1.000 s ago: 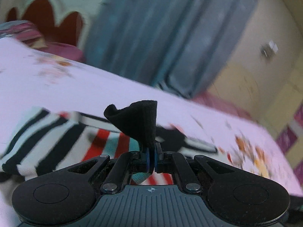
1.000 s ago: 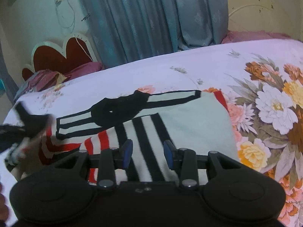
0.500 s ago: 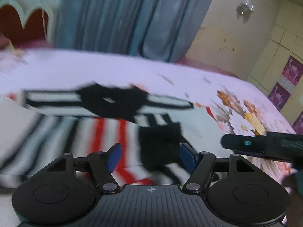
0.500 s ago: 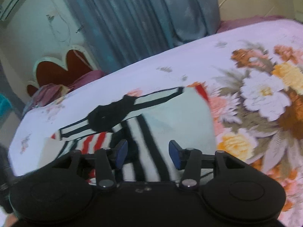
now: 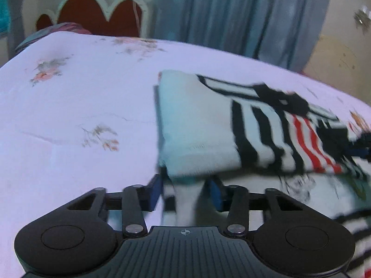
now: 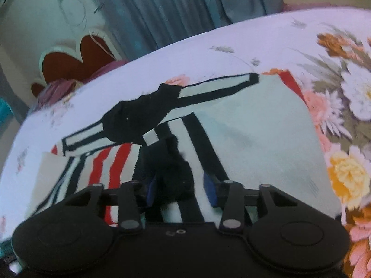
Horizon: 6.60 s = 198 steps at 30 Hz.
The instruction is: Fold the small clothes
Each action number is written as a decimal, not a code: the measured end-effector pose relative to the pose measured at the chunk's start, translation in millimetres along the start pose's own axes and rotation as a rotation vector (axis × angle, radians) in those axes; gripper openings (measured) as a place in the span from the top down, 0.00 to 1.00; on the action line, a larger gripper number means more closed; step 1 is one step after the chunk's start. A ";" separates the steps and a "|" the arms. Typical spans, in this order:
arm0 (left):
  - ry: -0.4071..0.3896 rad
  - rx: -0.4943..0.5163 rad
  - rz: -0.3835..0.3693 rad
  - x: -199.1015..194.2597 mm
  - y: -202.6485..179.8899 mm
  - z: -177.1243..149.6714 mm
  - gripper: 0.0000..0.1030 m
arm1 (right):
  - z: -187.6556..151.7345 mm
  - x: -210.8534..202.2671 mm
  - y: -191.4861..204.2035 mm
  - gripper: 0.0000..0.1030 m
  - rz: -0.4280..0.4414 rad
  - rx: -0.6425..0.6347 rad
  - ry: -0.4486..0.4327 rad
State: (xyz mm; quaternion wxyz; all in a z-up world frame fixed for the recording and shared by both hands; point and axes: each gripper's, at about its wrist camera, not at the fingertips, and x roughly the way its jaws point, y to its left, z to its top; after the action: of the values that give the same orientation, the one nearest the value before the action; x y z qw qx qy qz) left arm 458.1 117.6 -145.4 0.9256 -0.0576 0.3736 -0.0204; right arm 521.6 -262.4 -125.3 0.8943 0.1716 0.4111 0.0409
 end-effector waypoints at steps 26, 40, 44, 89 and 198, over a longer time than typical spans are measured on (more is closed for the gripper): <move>-0.067 -0.004 -0.150 -38.5 16.0 25.0 0.82 | 3.6 -57.7 20.9 0.77 -0.101 -0.195 -0.150; -0.065 0.142 -0.166 23.7 -29.9 56.8 0.21 | 12.7 -18.3 52.3 0.78 -0.085 -0.300 -0.076; -0.039 0.117 -0.127 73.2 -13.1 100.2 0.21 | 34.7 6.3 47.2 0.80 -0.110 -0.295 -0.063; -0.011 0.335 -0.129 29.5 -68.6 -8.1 0.15 | -57.5 14.6 109.1 0.73 -0.044 -0.519 0.058; 0.203 -0.307 -0.535 -144.3 66.5 -191.6 0.41 | -243.0 -203.5 -105.2 0.60 0.271 0.377 0.115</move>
State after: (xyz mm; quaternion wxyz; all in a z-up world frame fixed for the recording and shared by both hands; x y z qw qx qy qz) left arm 220.9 177.8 -190.9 0.8260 -0.2902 0.4343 -0.2119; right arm 198.4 -338.3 -160.9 0.8078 0.3868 0.4350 0.0928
